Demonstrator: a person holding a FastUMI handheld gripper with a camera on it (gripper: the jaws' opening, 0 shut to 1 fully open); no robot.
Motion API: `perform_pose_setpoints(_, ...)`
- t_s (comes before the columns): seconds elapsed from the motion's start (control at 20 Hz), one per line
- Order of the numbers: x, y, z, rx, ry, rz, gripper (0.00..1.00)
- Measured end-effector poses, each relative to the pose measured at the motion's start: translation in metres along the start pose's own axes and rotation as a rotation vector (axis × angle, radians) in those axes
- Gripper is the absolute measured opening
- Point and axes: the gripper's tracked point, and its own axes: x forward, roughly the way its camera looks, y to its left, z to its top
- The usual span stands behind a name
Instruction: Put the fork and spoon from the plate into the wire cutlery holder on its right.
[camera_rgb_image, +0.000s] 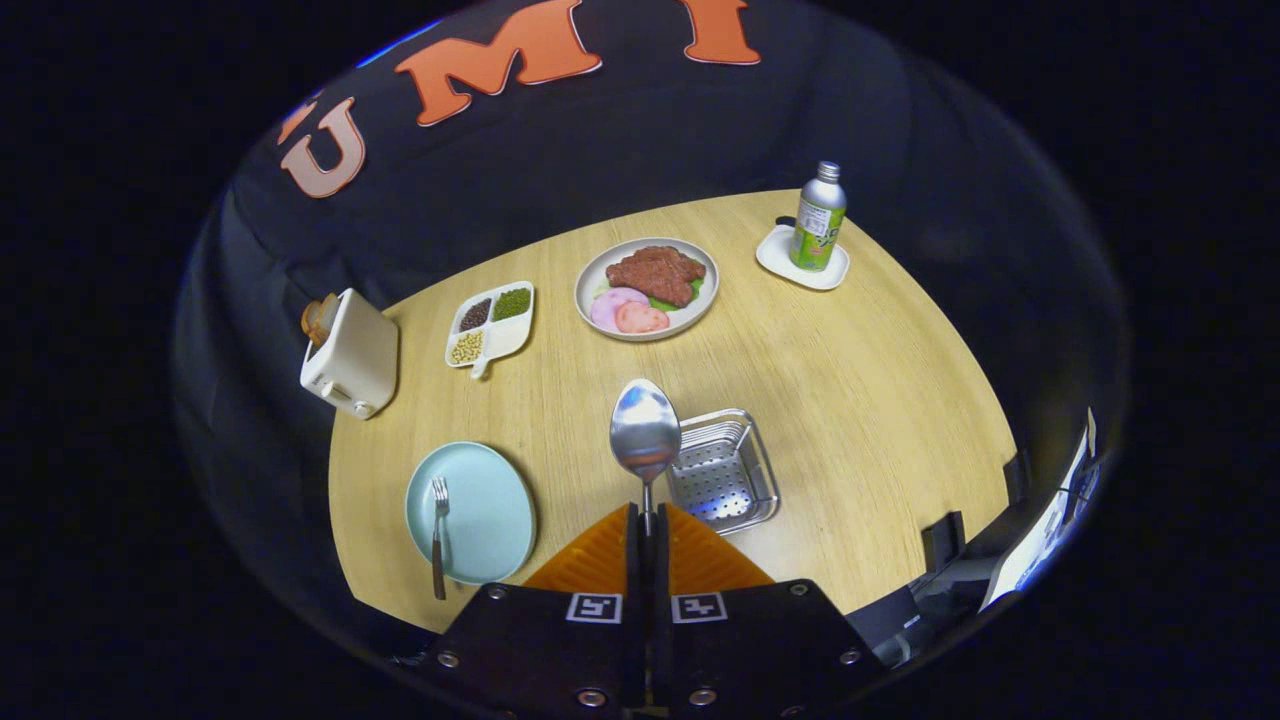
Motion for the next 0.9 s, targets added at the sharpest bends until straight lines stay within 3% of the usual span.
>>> perform_pose_setpoints(0.5,0.028,-0.041,-0.023,-0.115,0.194,-0.072,0.04)
perform_pose_setpoints(0.75,0.043,-0.047,-0.019,-0.129,0.217,-0.097,0.07)
perform_pose_setpoints(0.9,0.047,-0.041,-0.001,-0.126,0.161,-0.073,0.08)
